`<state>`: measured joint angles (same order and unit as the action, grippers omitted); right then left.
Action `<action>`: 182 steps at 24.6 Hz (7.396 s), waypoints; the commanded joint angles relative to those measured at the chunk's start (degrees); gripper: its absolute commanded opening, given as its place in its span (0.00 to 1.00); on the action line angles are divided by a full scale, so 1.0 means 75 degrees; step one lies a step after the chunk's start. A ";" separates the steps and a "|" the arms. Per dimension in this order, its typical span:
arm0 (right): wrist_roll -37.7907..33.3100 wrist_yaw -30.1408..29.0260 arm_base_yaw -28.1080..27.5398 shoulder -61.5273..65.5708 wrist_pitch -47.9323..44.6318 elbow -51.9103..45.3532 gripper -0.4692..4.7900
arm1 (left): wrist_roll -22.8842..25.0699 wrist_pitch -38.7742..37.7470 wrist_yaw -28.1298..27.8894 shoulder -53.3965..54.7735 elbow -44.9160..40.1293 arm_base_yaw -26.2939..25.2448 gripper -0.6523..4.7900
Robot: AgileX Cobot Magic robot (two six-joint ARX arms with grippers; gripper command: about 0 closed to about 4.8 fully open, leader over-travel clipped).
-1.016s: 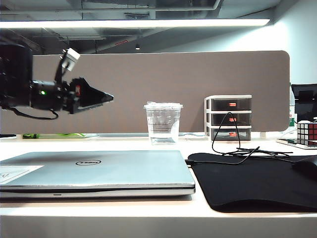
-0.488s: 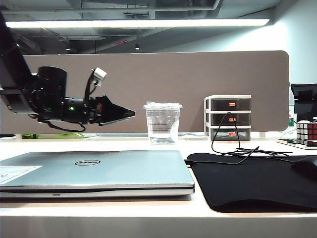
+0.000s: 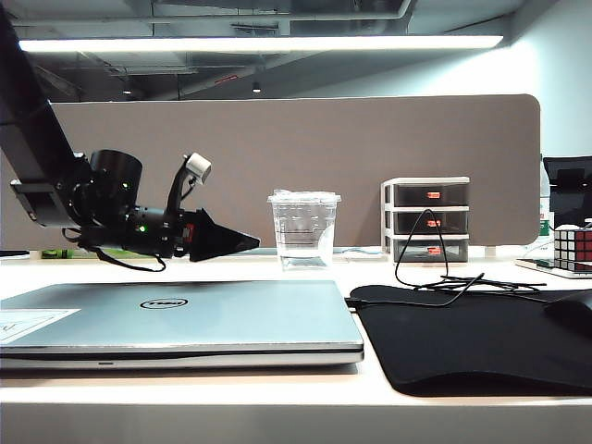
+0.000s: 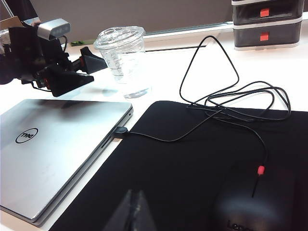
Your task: Pick up the coffee cup and place it over the laptop.
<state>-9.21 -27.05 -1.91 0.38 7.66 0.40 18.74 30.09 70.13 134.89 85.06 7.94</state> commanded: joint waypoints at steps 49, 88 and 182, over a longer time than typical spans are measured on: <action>0.0032 -0.0015 0.0003 0.0012 -0.0076 -0.0038 0.08 | 0.0035 0.0341 -0.0478 0.0915 0.1836 0.1381 1.00; 0.0029 -0.0015 0.0009 0.0012 -0.0067 -0.0038 0.08 | -0.3856 0.3771 0.0286 0.0892 0.1833 0.0935 0.74; 0.0230 -0.0627 0.0009 0.0009 -0.0111 -0.0038 0.08 | -0.2049 0.7087 -0.2110 -0.3395 -0.7516 0.0213 1.00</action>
<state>-7.70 -31.53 -1.89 0.38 7.62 0.40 3.55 82.17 53.28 109.67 28.67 9.54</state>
